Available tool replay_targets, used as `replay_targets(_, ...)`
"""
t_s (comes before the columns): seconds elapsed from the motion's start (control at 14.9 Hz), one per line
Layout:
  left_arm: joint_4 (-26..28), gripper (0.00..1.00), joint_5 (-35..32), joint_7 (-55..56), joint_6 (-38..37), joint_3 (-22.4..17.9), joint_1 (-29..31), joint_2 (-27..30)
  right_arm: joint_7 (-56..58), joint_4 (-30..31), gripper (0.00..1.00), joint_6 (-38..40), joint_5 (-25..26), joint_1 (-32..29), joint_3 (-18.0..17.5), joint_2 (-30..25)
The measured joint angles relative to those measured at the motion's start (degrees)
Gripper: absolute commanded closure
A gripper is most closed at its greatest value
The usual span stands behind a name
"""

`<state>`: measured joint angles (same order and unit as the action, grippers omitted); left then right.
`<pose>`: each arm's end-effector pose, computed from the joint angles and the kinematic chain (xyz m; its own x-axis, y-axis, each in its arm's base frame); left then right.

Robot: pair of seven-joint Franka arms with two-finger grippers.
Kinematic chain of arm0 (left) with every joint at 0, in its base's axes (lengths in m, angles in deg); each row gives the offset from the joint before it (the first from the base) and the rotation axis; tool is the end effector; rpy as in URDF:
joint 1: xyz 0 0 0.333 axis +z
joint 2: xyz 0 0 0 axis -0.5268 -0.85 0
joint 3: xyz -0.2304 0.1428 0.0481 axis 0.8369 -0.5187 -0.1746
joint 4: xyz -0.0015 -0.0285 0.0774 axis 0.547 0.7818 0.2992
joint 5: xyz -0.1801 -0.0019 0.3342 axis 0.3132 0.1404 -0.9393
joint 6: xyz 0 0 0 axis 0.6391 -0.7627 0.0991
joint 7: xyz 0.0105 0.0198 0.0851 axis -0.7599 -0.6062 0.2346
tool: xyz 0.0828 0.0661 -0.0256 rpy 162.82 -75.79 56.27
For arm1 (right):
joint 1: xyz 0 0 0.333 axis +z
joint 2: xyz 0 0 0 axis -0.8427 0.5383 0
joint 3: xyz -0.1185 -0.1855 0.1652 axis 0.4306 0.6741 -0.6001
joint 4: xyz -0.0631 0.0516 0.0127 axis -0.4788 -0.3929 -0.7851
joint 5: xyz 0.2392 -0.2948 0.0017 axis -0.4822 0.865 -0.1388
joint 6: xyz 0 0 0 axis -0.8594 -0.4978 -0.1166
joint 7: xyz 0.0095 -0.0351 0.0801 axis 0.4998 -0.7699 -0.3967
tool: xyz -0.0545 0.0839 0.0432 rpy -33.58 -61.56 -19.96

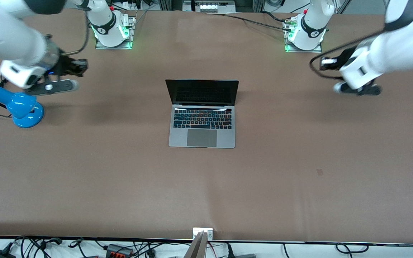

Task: Close laptop with both arms from behind
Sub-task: 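Move both grippers toward the laptop screen's back edge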

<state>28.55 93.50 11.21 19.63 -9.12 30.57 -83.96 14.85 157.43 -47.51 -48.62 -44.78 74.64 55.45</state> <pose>0.5022 -0.1203 0.4758 0.8880 -0.0581 -0.4561 0.0424 -0.9774 0.2070 0.4973 0.1574 0.5103 0.9406 0.1319 -0.3128 0.1375 -0.9905 -0.0042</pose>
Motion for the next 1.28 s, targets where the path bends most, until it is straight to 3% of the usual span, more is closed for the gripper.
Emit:
replay_targets(0.2, 1.7, 1.00, 1.6, 0.1, 4.8, 3.3, -0.2, -3.4, -8.5, 3.4, 1.00, -1.9, -2.2, 5.5, -0.2, -1.5)
replay_targets(0.34, 5.8, 1.00, 3.0, 0.1, 10.4, 5.4, -0.4, -3.7, -11.7, 6.7, 1.00, -4.4, -2.4, 8.8, -0.2, -3.3)
replay_targets(0.67, 14.3, 1.00, 5.0, 2.0, 20.5, 12.4, -0.5, -3.2, -15.0, 16.4, 1.00, -11.1, -8.0, 11.7, -0.2, -7.8)
replay_targets(0.87, 19.6, 1.00, 7.3, 3.7, 26.5, 16.0, -0.5, -1.9, -19.6, 20.4, 1.00, -16.5, -8.3, 15.3, -0.2, -8.4)
replay_targets(1.28, 25.1, 1.00, 10.1, 8.7, 33.5, 21.4, -0.5, -0.1, -26.9, 27.3, 1.00, -26.9, -8.3, 22.8, -0.2, -8.3)
